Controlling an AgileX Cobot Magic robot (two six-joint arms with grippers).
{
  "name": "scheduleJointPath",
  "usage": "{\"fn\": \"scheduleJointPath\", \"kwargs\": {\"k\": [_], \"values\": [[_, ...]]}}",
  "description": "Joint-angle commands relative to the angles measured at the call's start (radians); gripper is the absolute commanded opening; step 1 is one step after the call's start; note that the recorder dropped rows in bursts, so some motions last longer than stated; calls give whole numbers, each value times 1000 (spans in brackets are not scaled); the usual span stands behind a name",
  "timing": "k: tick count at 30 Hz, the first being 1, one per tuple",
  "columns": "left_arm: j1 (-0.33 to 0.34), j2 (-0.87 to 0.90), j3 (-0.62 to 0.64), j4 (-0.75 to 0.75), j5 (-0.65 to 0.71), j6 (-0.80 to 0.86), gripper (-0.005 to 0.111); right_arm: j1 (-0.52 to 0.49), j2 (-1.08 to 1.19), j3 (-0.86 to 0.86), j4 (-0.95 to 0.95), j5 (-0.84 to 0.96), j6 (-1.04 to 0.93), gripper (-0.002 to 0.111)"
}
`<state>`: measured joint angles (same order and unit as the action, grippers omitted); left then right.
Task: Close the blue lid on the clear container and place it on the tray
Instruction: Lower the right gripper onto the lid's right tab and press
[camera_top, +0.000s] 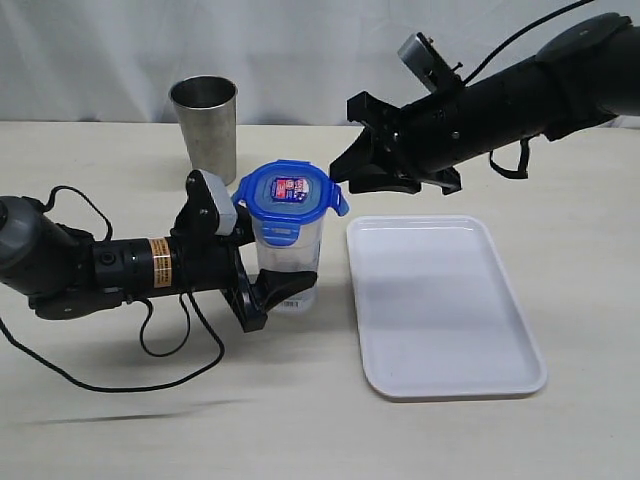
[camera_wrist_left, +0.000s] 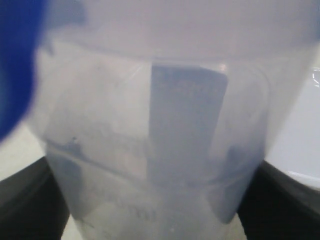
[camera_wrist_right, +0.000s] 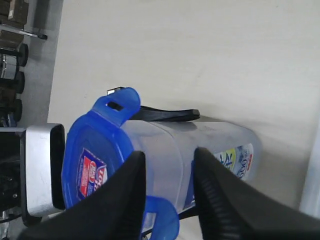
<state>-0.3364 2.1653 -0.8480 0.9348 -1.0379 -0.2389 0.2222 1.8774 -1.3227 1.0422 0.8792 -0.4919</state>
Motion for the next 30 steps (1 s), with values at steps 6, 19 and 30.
{"fn": "scheduleJointPath", "kwargs": {"k": [6, 19, 30], "values": [[3, 5, -4, -9, 31, 3, 0, -59, -50, -3, -18, 5, -40, 36], [3, 5, -4, -9, 27, 3, 0, 37, -70, -3, -46, 81, -8, 47], [3, 5, -4, -9, 27, 3, 0, 37, -60, 3, -89, 87, 44, 43]]}}
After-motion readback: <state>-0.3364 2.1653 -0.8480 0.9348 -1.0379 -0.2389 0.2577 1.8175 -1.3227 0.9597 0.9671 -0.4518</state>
